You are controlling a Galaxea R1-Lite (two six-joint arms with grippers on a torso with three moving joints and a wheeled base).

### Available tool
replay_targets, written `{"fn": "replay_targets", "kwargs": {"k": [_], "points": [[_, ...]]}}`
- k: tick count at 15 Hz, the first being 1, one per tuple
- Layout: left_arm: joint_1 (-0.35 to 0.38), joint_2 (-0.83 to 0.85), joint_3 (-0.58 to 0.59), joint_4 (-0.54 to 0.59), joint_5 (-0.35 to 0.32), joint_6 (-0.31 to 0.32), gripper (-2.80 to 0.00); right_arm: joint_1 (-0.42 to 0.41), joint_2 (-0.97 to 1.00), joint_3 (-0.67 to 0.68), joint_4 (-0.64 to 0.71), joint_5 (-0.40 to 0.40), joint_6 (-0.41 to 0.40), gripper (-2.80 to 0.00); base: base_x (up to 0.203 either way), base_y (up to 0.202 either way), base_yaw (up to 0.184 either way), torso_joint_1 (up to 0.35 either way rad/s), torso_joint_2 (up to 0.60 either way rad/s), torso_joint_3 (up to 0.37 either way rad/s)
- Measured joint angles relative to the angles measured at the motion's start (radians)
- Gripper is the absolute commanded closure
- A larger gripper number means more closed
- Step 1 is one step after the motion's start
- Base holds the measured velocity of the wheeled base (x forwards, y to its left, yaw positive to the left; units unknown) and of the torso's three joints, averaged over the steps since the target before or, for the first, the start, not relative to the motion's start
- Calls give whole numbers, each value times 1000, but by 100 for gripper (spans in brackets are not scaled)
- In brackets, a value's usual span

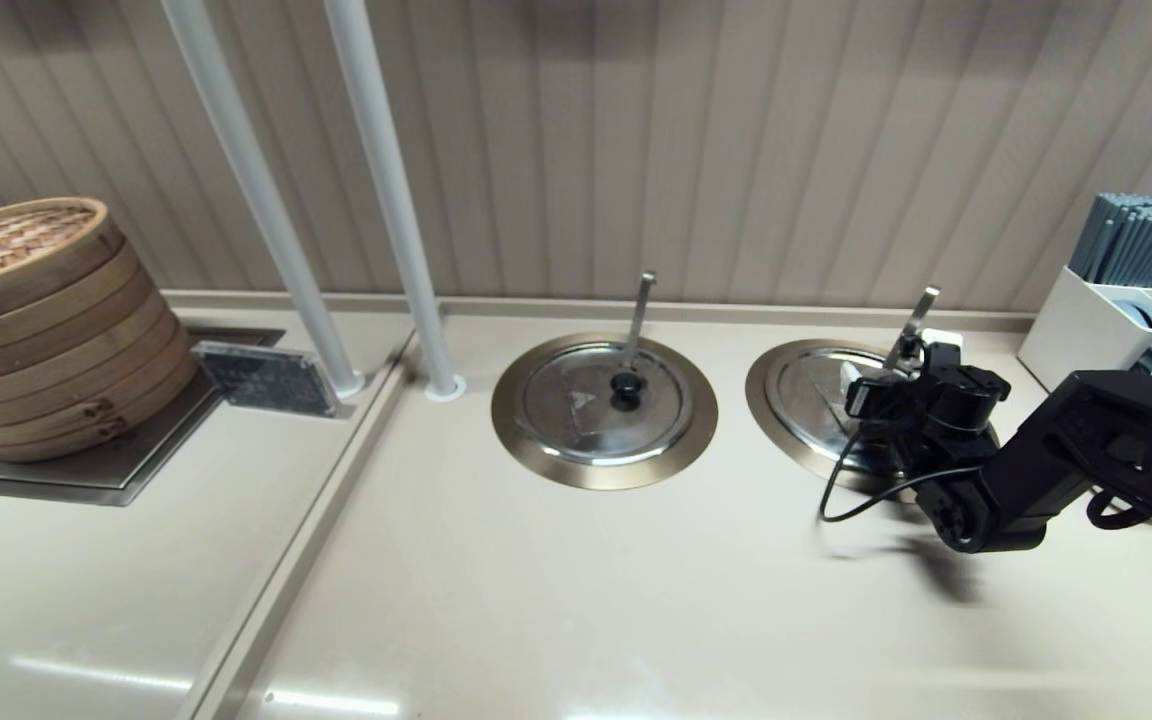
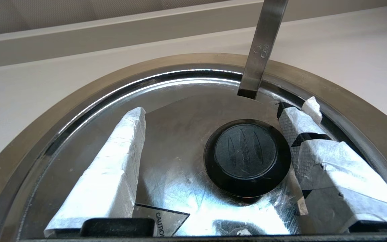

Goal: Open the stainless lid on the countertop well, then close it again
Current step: Open the lid

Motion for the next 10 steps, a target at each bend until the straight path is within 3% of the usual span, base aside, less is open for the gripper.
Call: {"fn": "replay_targets", "kwargs": {"k": [10], "points": [[0, 0, 0, 0, 0, 0, 0, 40, -38, 30, -45, -8, 0, -280, 0, 0, 0, 0, 0, 0]]}}
